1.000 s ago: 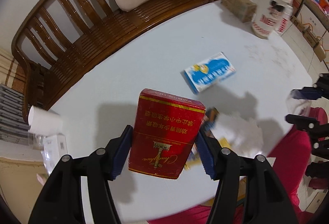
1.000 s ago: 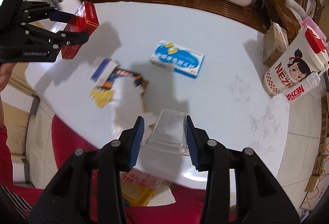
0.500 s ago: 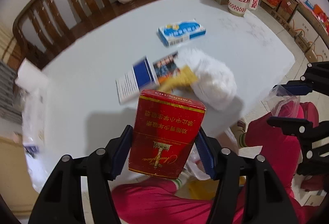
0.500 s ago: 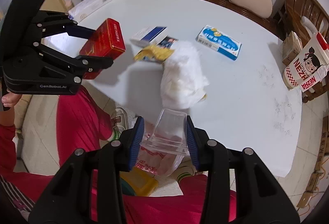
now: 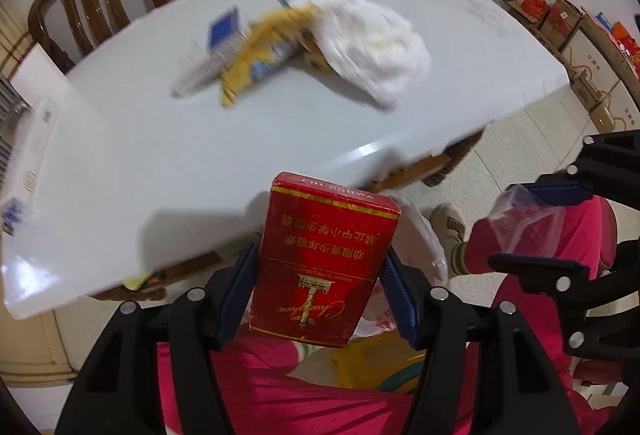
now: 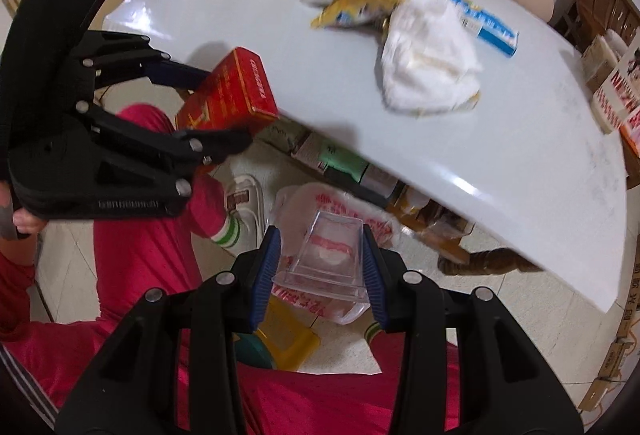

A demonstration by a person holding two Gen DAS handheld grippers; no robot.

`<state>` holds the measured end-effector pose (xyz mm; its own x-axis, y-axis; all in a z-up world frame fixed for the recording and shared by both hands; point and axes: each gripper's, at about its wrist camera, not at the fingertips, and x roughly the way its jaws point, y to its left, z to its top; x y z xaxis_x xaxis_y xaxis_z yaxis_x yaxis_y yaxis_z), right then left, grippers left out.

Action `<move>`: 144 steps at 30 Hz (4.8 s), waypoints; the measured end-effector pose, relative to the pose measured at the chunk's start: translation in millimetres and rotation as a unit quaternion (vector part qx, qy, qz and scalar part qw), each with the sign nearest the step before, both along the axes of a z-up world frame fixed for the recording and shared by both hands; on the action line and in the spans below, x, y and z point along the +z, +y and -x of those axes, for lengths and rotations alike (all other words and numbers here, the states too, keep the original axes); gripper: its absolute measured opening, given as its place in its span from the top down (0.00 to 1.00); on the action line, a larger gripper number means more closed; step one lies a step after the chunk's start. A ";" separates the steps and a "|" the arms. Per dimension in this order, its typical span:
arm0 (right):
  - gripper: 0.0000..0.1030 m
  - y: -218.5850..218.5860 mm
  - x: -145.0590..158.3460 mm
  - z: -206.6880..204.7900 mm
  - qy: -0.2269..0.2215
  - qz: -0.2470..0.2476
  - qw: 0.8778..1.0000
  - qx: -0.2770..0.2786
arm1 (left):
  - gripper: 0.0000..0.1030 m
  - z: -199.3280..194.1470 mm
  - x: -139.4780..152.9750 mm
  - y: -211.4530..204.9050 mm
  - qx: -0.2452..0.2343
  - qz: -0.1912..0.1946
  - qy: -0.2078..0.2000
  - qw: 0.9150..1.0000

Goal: Collect trash
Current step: 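Carry the clear lid and red pack down over the white plastic bag, then open the left gripper to drop the red pack while the right gripper releases the lid into the bag, then raise both tools from the bag back over the table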

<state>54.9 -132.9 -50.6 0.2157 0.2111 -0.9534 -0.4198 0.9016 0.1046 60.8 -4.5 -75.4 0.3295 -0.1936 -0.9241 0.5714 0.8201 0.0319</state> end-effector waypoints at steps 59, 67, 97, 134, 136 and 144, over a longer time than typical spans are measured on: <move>0.61 -23.5 -306.4 -8.0 0.190 0.017 0.973 -0.130 | 0.42 -59.1 -310.6 -56.8 0.098 -0.053 0.254 0.961; 0.61 -19.9 -319.3 -6.8 0.203 0.020 0.972 -0.120 | 0.42 -54.9 -327.6 -61.1 0.094 -0.071 0.267 0.957; 0.41 -23.4 -320.8 -9.9 0.204 0.006 0.970 -0.133 | 0.27 -48.9 -332.3 -60.4 0.096 -0.089 0.261 0.956; 0.10 -107.4 198.4 -64.0 -0.170 -0.039 0.984 0.020 | 0.08 -33.9 182.8 -2.4 -0.260 -0.083 -0.086 0.958; 0.10 -112.1 206.0 -74.2 -0.183 -0.029 0.982 0.020 | 0.08 -34.1 181.3 -8.9 -0.289 -0.106 -0.103 0.946; 0.10 -135.4 211.8 -122.9 -0.182 -0.023 0.983 -0.001 | 0.08 -71.7 166.4 -18.3 -0.332 -0.123 -0.063 0.933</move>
<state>177.8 -268.3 161.1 0.5422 0.2506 -0.8020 -0.4346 0.9005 -0.0124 132.5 -22.8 91.0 0.3215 -0.1802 -0.9296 0.9297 0.2464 0.2737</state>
